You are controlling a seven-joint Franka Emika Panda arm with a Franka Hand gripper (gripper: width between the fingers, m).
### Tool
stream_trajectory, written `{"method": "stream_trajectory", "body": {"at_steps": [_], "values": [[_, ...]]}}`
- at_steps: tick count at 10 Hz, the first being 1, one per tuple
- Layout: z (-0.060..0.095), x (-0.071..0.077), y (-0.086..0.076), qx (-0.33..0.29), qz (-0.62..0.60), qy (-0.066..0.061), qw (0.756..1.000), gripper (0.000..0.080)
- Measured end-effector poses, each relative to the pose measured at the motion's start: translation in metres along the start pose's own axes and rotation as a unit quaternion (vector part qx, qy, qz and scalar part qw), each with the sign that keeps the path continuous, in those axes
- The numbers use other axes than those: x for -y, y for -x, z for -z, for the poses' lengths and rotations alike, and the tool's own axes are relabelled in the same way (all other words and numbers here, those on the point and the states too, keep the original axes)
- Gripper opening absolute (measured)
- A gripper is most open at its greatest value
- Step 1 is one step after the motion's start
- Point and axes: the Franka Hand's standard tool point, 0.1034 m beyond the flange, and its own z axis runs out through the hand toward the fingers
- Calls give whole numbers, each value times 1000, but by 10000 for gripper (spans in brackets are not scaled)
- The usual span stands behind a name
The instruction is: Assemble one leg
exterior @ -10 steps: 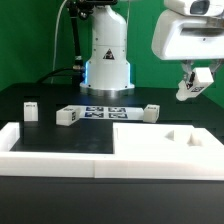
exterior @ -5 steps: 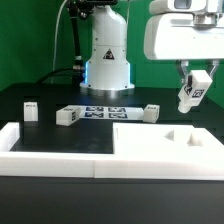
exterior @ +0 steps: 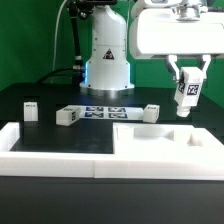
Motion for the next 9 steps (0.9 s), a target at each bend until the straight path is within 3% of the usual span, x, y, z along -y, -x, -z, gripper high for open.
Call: {"method": "stream_trajectory", "body": {"at_steps": [2,5,7,9], "values": [[-8,-3,-5,-1,0,0,1000,294],[-19,-22,-48,-15,-5,5,1000,294],[-28,-22,-68,-28,-5,3,1000,294],[-28,-22,-66,-38,-4,5,999,294]]}}
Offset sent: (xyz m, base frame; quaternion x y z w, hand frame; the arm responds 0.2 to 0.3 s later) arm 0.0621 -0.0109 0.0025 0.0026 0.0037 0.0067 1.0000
